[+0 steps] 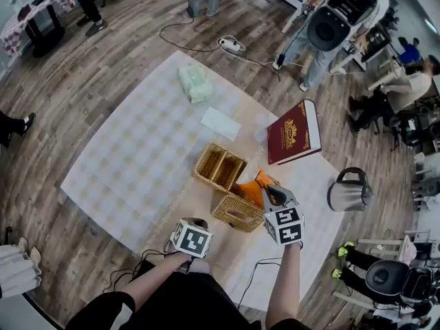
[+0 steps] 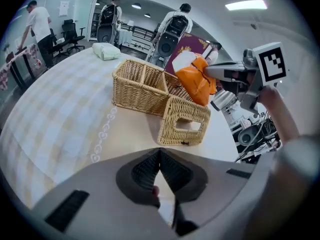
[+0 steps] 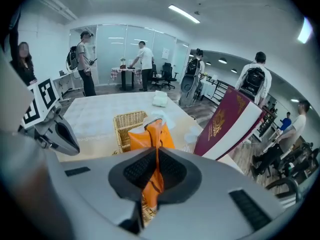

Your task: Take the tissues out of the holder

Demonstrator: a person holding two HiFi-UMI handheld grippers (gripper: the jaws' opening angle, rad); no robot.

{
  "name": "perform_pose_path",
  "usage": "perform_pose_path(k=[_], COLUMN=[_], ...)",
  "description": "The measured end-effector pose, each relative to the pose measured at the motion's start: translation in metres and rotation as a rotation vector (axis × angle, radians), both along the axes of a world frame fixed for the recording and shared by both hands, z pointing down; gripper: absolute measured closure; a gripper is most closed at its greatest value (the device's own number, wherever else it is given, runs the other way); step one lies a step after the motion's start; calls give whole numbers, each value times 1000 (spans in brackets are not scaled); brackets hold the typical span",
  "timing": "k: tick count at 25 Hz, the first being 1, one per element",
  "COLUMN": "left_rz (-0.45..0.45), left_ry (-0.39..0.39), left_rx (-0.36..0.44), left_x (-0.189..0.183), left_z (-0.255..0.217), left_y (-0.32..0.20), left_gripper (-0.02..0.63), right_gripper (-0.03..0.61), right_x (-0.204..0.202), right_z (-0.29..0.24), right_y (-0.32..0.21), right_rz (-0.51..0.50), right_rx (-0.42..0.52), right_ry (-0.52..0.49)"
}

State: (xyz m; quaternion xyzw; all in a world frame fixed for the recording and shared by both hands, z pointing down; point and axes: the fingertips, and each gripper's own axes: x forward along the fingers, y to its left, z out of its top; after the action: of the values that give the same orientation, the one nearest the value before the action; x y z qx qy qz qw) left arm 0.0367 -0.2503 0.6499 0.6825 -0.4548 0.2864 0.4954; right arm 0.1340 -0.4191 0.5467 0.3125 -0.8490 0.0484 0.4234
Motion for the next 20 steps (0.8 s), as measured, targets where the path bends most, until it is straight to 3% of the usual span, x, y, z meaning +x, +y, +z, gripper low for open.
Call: perform_pose_path(k=[9,20], left_rz=[12,47], left_ry=[-11,-30], left_rx=[23,83], left_x=[5,17], left_z=[-13,-29], left_y=[23,53], left_gripper=[607,607], right_gripper=[557,558], right_x=[2,16], right_z=[-38,-49], right_y=[27,96], right_rz=[87,156], right_rx=[44,12], right_ry=[-117,-219])
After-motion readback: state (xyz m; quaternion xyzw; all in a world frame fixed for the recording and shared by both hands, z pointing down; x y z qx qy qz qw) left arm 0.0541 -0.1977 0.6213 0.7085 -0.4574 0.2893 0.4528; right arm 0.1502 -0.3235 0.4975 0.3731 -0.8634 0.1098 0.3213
